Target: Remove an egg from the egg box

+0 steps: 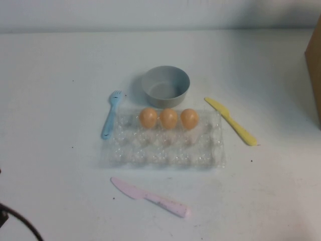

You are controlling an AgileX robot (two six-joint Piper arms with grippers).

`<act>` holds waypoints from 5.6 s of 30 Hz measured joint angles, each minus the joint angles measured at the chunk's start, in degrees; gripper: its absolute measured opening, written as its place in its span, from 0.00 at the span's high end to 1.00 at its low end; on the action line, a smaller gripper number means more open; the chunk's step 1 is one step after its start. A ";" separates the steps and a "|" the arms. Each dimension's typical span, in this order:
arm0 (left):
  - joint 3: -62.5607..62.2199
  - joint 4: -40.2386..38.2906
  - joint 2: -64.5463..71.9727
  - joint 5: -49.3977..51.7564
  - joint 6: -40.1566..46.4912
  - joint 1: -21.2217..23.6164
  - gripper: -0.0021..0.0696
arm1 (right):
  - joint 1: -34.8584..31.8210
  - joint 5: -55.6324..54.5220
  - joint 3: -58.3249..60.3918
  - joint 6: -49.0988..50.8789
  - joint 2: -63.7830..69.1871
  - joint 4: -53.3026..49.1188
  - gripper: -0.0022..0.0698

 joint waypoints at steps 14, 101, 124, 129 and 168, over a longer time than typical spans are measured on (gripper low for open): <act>-24.47 13.65 38.47 13.48 14.11 -4.81 0.98 | 0.00 0.00 0.00 0.00 0.00 0.00 0.99; -58.52 22.26 89.05 6.17 50.86 -27.07 0.31 | 0.00 0.00 0.00 0.00 0.00 1.30 0.99; -58.74 17.18 92.15 4.36 50.86 -26.06 0.41 | 0.00 0.00 0.00 0.00 0.00 1.30 0.99; -58.74 17.18 92.51 4.23 50.86 -26.06 0.41 | 0.00 0.00 0.00 0.00 0.00 1.30 0.99; -58.74 19.08 93.07 2.68 47.65 -25.02 0.41 | 0.00 0.00 0.00 0.00 0.00 1.42 0.99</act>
